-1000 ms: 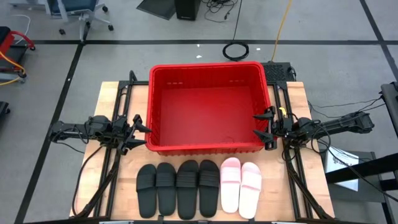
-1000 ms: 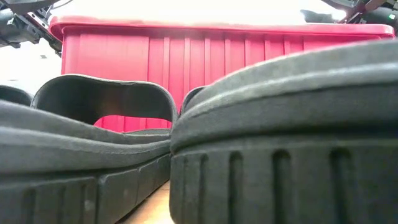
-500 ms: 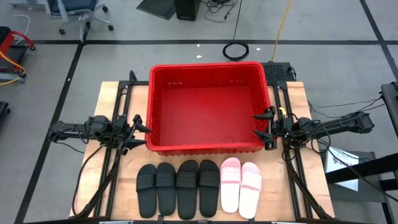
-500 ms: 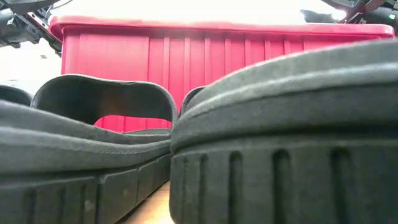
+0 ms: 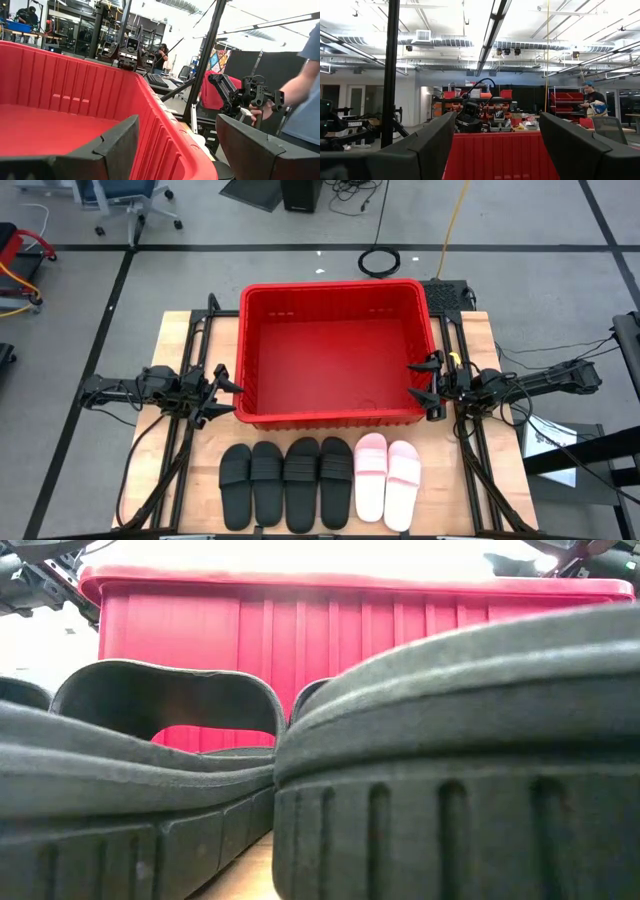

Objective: Pick and place slides into bin

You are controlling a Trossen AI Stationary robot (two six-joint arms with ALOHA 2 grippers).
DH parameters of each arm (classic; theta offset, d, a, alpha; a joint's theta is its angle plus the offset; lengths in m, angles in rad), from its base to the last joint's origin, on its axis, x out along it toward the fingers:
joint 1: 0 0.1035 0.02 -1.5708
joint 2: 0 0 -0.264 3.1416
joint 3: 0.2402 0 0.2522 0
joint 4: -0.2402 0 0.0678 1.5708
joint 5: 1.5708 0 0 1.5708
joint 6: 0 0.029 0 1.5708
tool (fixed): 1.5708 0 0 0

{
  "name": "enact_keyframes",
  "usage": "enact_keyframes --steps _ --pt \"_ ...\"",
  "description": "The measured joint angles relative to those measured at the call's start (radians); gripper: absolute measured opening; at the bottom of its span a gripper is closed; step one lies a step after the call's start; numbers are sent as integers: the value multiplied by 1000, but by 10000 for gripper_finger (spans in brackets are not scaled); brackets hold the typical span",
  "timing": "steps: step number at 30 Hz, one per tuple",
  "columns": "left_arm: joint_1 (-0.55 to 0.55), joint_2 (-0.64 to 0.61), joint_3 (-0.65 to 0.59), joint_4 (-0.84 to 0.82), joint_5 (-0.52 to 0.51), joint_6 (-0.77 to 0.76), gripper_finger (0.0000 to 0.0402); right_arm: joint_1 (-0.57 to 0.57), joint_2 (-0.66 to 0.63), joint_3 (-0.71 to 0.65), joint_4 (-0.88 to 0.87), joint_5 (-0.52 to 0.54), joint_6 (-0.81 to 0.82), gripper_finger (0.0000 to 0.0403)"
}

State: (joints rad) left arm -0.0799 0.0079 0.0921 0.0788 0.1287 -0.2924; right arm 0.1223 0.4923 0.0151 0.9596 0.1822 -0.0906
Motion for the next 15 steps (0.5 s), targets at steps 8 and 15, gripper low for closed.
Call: enact_keyframes --steps 8,15 --pt "0 0 0 0 -84 0 273 0 0 0 0 0 -1 281" --pt "0 0 0 29 -179 -76 273 0 0 0 39 -1 101 281"
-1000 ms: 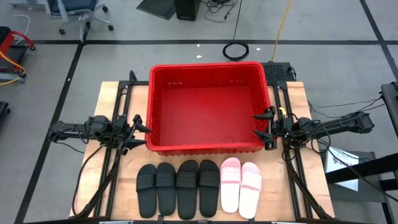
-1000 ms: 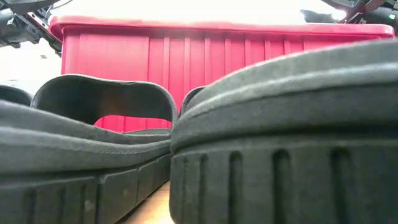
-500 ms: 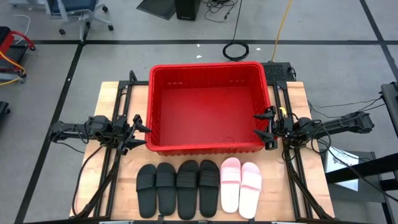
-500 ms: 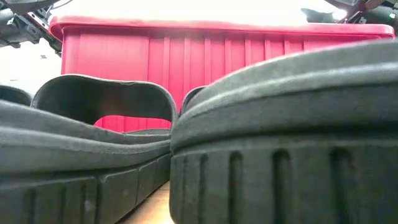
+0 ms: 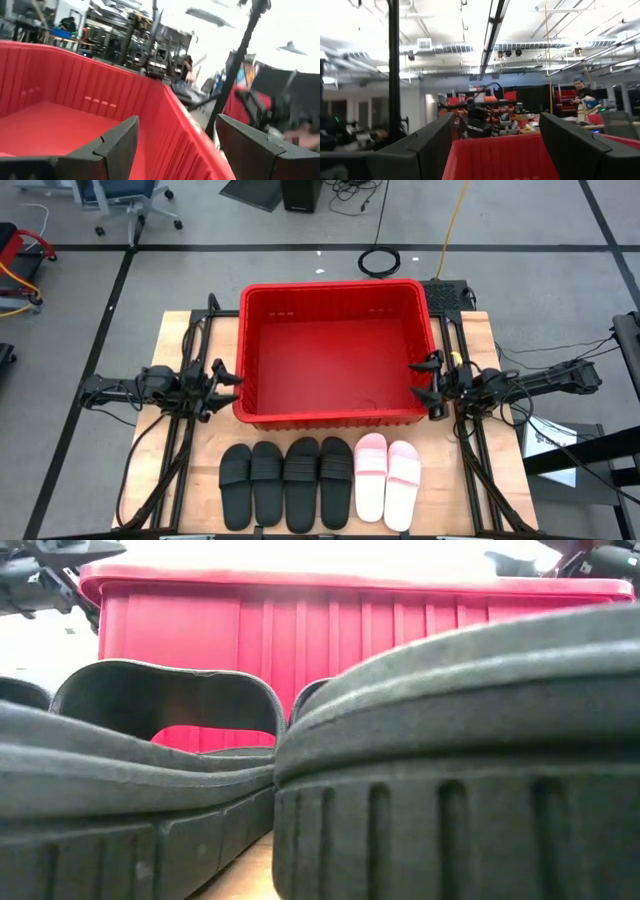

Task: Pick and place slides into bin
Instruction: Put the pink slide into the red bin

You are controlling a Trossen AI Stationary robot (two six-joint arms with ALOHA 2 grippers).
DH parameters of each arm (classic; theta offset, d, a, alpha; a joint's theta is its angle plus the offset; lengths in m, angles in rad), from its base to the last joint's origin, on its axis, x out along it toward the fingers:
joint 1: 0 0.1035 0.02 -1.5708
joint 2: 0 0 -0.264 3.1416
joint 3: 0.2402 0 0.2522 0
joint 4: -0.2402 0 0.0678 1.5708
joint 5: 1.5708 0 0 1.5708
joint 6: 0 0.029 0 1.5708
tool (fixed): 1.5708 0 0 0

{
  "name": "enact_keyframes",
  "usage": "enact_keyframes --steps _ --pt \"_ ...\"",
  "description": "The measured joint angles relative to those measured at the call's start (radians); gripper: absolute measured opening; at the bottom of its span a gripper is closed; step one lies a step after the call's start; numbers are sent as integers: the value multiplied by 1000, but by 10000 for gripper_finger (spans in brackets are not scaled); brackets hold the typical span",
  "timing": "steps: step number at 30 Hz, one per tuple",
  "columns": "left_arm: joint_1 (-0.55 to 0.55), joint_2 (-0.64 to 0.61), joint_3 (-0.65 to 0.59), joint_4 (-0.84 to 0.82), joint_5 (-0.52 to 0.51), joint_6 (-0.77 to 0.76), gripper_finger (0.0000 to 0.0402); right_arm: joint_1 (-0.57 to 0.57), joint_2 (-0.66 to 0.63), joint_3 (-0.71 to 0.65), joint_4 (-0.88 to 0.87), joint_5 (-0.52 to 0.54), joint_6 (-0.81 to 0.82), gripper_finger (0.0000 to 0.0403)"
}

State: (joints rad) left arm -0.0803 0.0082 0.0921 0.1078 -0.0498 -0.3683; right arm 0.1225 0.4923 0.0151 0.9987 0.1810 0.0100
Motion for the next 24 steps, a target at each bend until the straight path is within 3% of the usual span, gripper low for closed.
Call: enact_keyframes --steps 6,14,24 --pt "0 0 0 59 -82 -220 273 0 0 0 190 0 87 281" --pt "0 0 0 275 -117 -315 273 0 0 0 459 1 251 281" --pt "0 0 0 494 -142 -352 273 0 0 0 516 26 370 281"
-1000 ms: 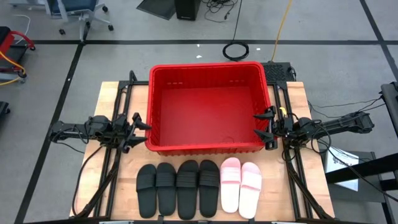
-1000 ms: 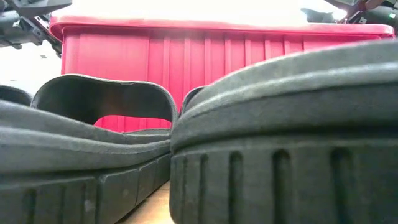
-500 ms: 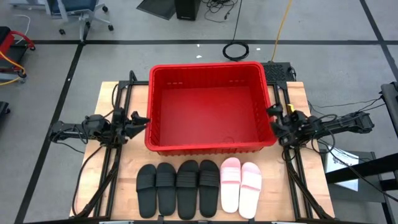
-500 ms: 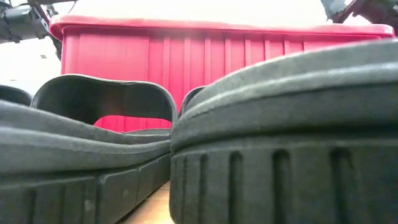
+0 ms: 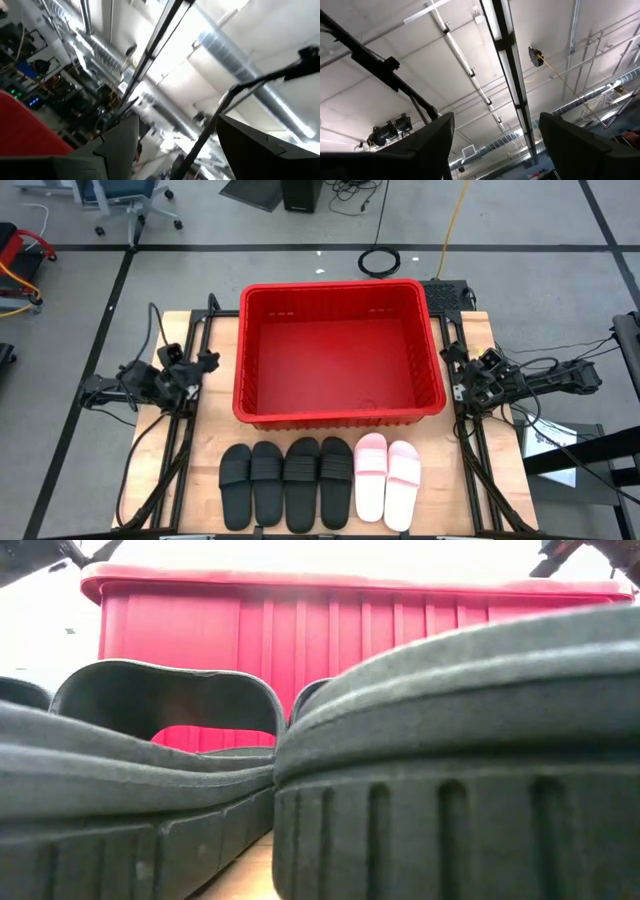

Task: Pick and place slides into bin
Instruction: Put the pink slide into the red bin

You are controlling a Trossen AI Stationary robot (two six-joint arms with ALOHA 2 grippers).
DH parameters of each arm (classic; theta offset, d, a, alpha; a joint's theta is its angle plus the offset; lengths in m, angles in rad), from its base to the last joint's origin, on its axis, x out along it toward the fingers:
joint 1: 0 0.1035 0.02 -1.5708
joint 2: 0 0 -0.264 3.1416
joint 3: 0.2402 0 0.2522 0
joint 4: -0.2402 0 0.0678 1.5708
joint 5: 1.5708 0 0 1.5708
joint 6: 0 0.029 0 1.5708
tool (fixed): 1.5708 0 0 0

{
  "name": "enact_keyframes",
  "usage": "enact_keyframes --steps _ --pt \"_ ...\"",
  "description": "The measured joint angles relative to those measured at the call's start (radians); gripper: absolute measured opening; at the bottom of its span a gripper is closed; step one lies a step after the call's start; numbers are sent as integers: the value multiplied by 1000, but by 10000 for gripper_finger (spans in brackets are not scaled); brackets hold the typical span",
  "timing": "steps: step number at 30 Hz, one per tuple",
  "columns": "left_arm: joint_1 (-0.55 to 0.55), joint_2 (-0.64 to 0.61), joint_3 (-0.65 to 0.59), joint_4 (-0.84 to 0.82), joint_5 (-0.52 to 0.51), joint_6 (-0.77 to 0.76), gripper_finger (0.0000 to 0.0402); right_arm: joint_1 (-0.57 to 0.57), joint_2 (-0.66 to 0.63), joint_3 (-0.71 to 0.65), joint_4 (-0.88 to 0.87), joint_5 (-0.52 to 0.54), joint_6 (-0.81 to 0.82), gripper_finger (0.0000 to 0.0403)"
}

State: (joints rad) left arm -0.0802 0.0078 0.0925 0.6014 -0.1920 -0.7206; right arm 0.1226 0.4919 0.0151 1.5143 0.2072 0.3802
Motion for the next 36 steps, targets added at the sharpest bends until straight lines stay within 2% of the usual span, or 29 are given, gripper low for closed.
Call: enact_keyframes --steps 6,9,15,20,24,29,36 --pt "0 0 0 7 1 -64 273 0 0 0 -1 5 56 281" --pt "0 0 0 7 -39 -134 273 0 0 0 0 7 57 281" --pt "0 0 0 34 -152 -249 273 0 0 7 30 86 89 281" --pt "0 5 30 89 -153 -238 273 0 1 82 7 67 105 281" --pt "0 53 120 111 -153 -143 273 0 -1 176 12 -9 37 281" --pt "0 185 299 110 -103 -14 273 0 0 288 -47 -47 -24 281" --pt "0 413 584 109 2 101 273 0 17 494 -258 -83 -69 281"
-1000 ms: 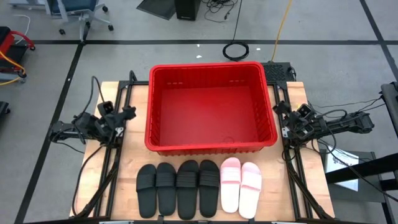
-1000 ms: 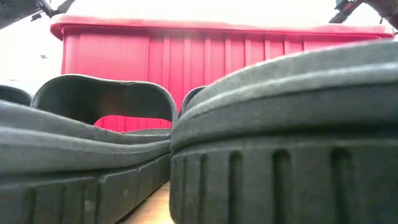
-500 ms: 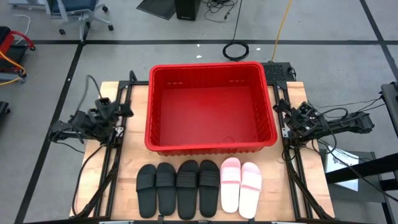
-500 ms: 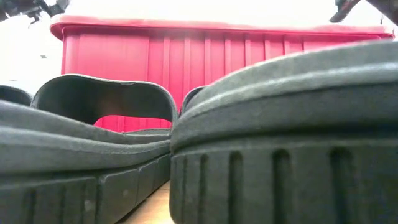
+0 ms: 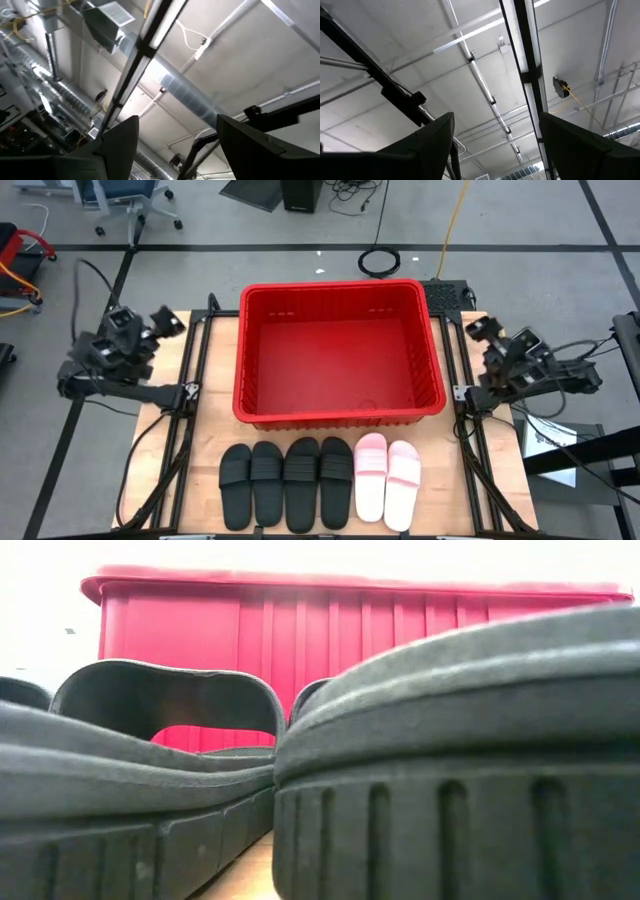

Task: Pick and place slides into bin
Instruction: Put the pink slide into the red bin

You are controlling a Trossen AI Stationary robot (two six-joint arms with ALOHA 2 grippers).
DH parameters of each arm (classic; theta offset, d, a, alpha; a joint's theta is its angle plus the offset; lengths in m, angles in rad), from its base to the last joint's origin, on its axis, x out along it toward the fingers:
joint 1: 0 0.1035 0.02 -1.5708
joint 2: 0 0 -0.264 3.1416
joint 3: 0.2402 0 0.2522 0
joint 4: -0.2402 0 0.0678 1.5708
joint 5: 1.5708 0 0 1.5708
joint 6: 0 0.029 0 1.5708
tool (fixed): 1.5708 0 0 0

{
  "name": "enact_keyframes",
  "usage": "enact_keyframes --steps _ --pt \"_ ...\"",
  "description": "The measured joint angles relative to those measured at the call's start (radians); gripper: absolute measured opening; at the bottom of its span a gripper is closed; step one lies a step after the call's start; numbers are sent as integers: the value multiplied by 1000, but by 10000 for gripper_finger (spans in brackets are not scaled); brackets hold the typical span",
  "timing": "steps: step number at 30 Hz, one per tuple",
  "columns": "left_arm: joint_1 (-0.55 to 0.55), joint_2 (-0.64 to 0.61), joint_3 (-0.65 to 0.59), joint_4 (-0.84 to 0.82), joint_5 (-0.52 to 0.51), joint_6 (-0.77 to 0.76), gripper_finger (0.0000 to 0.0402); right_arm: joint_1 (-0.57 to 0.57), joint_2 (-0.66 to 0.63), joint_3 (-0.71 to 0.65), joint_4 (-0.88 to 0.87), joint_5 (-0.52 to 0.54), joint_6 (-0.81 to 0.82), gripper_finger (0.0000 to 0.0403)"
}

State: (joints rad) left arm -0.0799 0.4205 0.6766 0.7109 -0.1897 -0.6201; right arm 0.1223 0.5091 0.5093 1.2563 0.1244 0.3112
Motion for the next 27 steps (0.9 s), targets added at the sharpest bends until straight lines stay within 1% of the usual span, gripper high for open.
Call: enact_keyframes --steps 6,11,16,20,23,27 --pt "0 200 268 -4 121 105 273 0 70 239 -163 -98 -61 281" --pt "0 331 480 -29 228 174 273 0 142 444 -291 -183 -85 281" --pt "0 446 688 -158 315 177 273 0 238 642 -398 -244 -97 281" --pt "0 534 843 -234 375 173 273 0 326 794 -462 -314 -98 281" --pt "0 597 945 -259 464 173 273 0 393 900 -514 -366 -83 281" --pt "-10 664 1049 -265 594 163 273 18 477 1031 -597 -422 -39 281"
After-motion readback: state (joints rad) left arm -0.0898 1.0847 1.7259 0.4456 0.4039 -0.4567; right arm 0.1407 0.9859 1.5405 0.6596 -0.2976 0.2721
